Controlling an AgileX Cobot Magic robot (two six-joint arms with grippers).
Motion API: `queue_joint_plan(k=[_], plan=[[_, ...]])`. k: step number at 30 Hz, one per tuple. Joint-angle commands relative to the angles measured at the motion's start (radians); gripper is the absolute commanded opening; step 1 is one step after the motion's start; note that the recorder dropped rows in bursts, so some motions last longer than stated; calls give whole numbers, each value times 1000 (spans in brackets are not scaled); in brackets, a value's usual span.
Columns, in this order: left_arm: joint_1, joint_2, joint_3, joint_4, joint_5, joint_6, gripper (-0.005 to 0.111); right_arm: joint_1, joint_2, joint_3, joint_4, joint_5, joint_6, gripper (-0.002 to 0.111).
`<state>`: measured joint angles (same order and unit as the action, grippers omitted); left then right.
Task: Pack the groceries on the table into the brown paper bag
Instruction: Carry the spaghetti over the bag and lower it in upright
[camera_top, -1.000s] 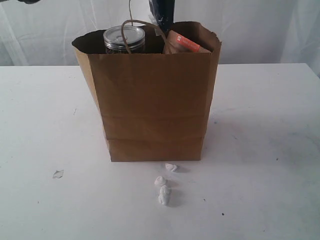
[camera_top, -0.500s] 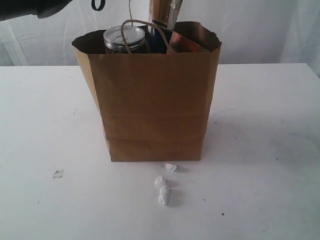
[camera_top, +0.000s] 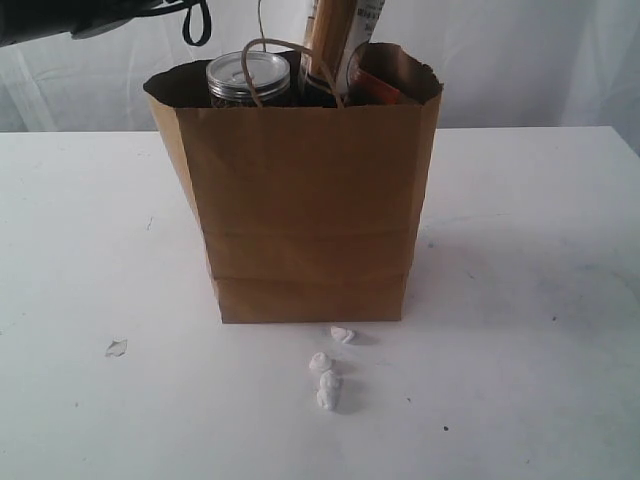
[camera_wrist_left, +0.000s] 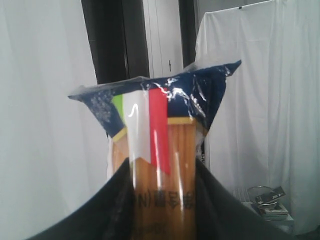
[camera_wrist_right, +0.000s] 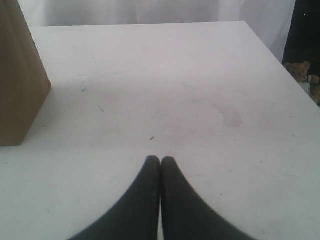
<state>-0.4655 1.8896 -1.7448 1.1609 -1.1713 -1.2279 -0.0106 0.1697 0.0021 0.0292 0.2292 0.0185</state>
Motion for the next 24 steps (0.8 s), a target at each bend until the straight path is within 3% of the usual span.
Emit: queue_joint_plan(k=[1,6,15,24], plan=[[-3,-27,-11,-71,-50,-4,0,1,-4,-2,4,-7,5,0],[14,-27,-6,-79,-50,-4,0,1,-4,-2,4,-7,5,0],[36,-29,155,-157,-50,52,0,1,-4,-2,4,-7,5,0],[36,-29,163,-25,-50,54,0,1,-4,-2,4,-7,5,0]])
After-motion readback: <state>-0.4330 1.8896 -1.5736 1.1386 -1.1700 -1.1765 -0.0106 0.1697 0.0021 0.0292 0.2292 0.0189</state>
